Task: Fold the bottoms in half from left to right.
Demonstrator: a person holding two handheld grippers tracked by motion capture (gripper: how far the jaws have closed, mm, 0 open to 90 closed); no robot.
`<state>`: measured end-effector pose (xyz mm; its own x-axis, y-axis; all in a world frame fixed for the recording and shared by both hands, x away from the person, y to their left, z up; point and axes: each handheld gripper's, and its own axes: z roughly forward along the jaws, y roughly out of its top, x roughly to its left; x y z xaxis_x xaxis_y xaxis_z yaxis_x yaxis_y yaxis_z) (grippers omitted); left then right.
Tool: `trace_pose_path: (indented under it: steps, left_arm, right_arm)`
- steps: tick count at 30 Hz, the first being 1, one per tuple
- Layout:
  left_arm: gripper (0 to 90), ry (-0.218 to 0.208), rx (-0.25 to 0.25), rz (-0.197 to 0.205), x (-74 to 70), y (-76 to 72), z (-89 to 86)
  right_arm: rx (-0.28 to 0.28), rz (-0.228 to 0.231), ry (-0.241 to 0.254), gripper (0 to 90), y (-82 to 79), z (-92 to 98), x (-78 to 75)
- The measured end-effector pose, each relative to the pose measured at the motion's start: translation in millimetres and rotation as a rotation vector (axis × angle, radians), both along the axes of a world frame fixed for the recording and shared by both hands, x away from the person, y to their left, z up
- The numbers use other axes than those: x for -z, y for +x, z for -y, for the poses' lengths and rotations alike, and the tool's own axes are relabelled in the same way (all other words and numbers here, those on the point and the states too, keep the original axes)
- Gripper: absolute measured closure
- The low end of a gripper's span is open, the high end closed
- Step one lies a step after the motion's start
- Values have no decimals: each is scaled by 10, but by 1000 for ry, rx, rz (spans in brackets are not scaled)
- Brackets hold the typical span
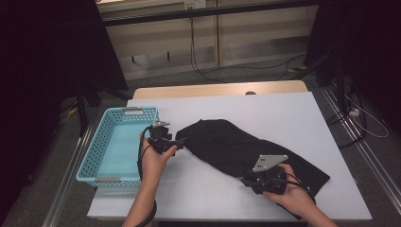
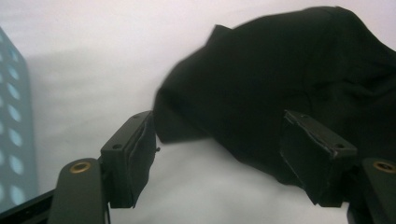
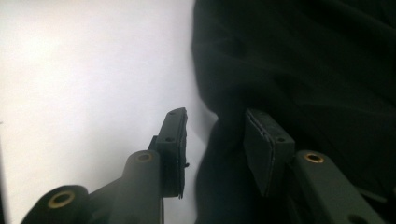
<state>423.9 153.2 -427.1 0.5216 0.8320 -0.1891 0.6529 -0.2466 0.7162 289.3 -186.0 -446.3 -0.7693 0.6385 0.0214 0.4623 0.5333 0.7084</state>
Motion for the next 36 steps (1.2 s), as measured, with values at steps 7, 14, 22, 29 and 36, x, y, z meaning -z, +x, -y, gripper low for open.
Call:
trace_pose_path:
  steps: [7, 14, 22, 29, 36]
  left_arm:
    - [316, -1, 20, -25, 96, -57, 68]
    - [411, 7, 24, -46, 205, -37, 177]
    - [537, -7, 17, -51, 260, 28, 243]
    - [785, -7, 29, -72, 265, 34, 295]
    - [849, -57, 2, -29, 103, 57, 210]
  right_arm:
    - [22, 19, -34, 636, 83, 19, 64]
    - [18, -2, -19, 868, 119, 53, 52]
    - [-17, -46, 72, 874, 40, 140, -46]
    - [-34, -56, 167, 874, -12, 201, -128]
    - [25, 4, 164, 774, 17, 170, -90]
